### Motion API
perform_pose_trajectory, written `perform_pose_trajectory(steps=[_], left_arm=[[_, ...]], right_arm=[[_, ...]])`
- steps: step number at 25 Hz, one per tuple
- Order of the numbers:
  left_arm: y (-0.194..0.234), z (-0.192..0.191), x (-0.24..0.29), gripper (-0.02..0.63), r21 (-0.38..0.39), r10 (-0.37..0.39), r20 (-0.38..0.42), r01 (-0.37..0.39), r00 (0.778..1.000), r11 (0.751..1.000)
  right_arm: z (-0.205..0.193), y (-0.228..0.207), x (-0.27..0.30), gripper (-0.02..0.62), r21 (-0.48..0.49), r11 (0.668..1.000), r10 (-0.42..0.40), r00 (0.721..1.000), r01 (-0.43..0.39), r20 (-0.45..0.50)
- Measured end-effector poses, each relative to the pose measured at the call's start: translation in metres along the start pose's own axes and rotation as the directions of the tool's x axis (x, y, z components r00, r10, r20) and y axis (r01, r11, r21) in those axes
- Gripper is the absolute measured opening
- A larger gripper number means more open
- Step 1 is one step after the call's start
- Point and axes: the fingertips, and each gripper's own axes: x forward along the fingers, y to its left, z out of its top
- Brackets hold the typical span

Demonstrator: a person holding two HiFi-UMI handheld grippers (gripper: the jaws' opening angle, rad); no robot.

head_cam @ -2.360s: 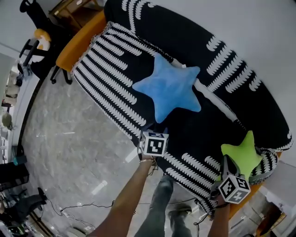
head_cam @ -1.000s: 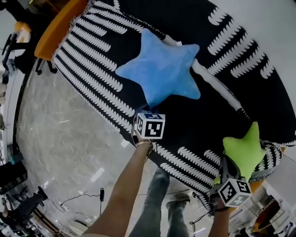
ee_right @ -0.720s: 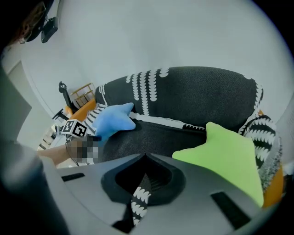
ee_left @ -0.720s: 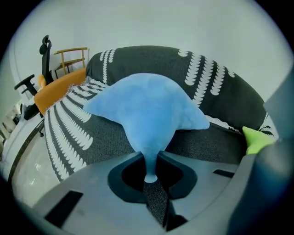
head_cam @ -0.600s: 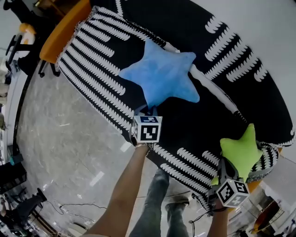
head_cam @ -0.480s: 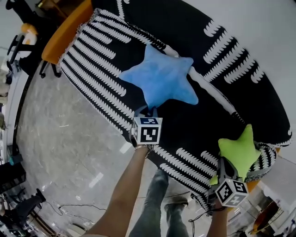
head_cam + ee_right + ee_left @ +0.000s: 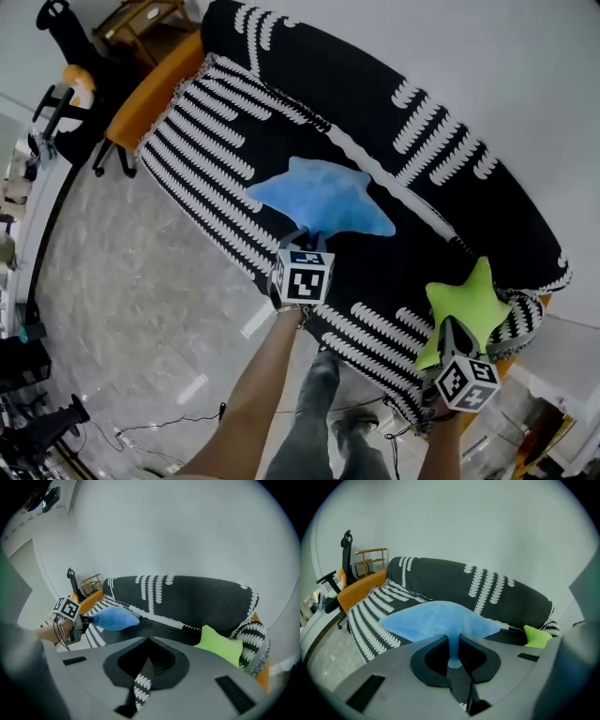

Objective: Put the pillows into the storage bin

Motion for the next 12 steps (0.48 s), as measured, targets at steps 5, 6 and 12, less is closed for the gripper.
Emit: perform_pose_trajectory(steps=[5, 6, 12], left_arm=[[-0.023, 0.009, -0.044, 0.038, -0.005, -0.032, 0.009, 0.032, 0.999, 0.999], [-0.028, 0.01, -0.053, 0.038, -0.003, -0.034, 0.009, 0.034, 0.999, 0.999], [-0.06, 0.01, -0.103, 0.038, 0.02, -0.054, 0.018, 0.054, 0.998, 0.998]], right_arm=[[0.011, -0.012, -0.032, 0.002, 0.02, 1.0, -0.022, 0.999, 0.021, 0.038], [0.014, -0.014, -0.04, 0.002, 0.024, 0.999, -0.025, 0.998, 0.024, 0.054], [0.023, -0.026, -0.089, 0.002, 0.048, 0.998, -0.05, 0.991, 0.044, 0.127]])
